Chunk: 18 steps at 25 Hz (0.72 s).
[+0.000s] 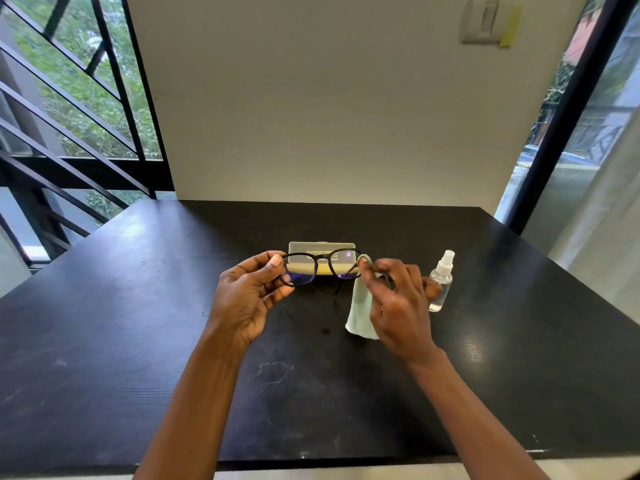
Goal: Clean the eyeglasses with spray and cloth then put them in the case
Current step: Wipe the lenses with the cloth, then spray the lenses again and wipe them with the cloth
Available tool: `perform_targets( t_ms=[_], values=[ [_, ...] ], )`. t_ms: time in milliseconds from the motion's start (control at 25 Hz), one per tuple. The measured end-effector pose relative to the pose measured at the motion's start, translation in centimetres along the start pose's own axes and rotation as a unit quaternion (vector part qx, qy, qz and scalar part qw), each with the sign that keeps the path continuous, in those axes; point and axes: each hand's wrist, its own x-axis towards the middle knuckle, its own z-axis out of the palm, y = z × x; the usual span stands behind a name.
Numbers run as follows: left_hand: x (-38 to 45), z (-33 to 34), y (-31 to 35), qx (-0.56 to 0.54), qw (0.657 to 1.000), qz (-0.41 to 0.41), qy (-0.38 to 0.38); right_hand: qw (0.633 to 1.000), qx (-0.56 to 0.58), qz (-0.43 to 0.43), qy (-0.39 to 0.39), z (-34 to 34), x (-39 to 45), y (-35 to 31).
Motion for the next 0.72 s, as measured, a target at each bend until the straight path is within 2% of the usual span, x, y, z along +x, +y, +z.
perform_targets(
  t_ms=[80,200,280,400,440,520,560,640,720],
  values=[
    [0.2,-0.2,0.3,0.011,1.000,0.012,-0.004,0.996,0.076,0.054,0.008,-0.2,0.4,-0.1],
    [0.6,-0.6,0.5,0.006,1.000,0.016,0.006,0.963,0.246,0.111,-0.013,-0.6,0.1,-0.7],
    [1.0,-1.0,0.5,-0.001,1.000,0.016,0.014,0.949,0.267,0.115,-0.120,-0.6,-1.0,-1.3],
    [1.2,-1.5,0.2,-0.011,1.000,0.011,0.014,0.904,0.228,0.110,-0.345,0.5,-2.9,-1.9],
    [1.2,-1.6,0.0,-0.015,1.000,0.008,0.011,0.889,0.220,0.122,-0.382,0.7,-3.3,-1.9],
    [1.1,-1.9,-0.3,-0.018,1.000,0.004,0.003,0.863,0.242,0.176,-0.408,0.9,-3.4,-2.1],
    [1.1,-2.1,-0.5,-0.017,1.000,0.004,-0.001,0.840,0.272,0.220,-0.415,0.8,-3.2,-2.0],
    [1.1,-2.3,-0.7,-0.014,1.000,0.008,-0.010,0.766,0.361,0.320,-0.425,0.5,-2.4,-1.6],
    [1.0,-2.5,-0.8,-0.011,1.000,0.014,-0.021,0.704,0.435,0.397,-0.396,0.1,-1.1,-0.8]
  ],
)
